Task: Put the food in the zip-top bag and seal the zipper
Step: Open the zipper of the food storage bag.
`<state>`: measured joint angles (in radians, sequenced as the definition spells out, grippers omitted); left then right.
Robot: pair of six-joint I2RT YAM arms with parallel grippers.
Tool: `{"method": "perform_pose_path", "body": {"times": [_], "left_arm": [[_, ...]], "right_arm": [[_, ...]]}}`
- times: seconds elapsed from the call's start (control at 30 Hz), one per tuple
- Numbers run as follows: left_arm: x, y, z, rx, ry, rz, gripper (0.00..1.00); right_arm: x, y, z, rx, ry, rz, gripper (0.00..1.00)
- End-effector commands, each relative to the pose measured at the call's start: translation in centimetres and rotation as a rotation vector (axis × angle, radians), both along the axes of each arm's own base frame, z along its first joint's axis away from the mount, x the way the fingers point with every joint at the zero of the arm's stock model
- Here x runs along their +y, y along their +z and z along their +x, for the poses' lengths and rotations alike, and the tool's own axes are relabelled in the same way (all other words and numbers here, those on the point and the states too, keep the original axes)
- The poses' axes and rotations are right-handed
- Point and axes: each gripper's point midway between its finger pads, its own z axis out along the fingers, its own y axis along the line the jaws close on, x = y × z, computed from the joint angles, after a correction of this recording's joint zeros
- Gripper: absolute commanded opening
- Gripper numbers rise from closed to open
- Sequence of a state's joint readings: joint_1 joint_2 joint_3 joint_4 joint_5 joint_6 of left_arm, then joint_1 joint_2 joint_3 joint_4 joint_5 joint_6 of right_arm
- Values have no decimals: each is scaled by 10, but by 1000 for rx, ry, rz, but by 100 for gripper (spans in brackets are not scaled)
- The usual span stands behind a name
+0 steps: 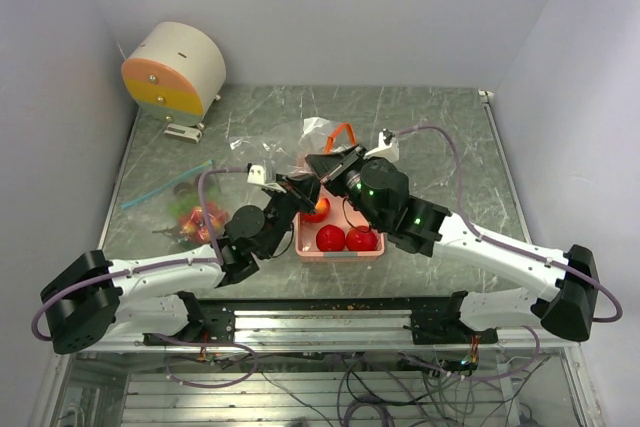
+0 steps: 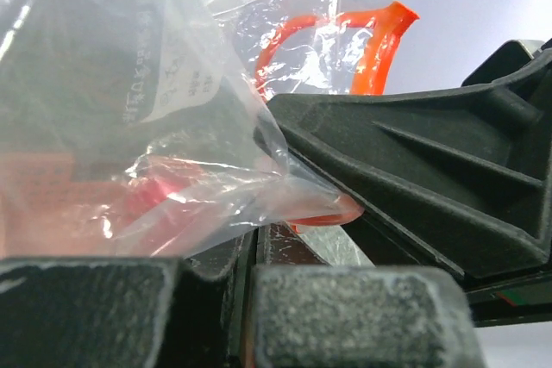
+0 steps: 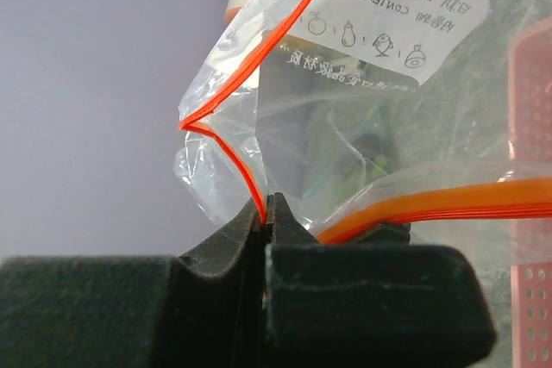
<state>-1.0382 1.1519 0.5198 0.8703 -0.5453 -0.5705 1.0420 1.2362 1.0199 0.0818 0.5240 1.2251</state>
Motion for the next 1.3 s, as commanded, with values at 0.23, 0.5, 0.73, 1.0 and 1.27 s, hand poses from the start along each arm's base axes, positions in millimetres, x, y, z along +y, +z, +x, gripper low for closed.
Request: {"method": "perform_pose_path", "body": {"times": [0.23, 0.5, 0.73, 1.0, 1.27], "left_arm": [[32, -3, -15, 53, 10, 220, 7], [66, -34, -49, 203, -65, 438, 7], [86, -29, -70, 232, -107, 417, 7], [100, 8, -94, 183, -180, 312, 7], [103, 7, -101, 173, -208, 301, 7]], "right_arm": [[-29, -1, -7, -70, -27, -184, 27], [-41, 1, -20, -258, 96, -452, 100], [-65, -12, -37, -408, 151, -546, 95], [-28, -20, -60, -573, 383, -557, 94], [4, -22, -74, -643, 520, -495, 93]]}}
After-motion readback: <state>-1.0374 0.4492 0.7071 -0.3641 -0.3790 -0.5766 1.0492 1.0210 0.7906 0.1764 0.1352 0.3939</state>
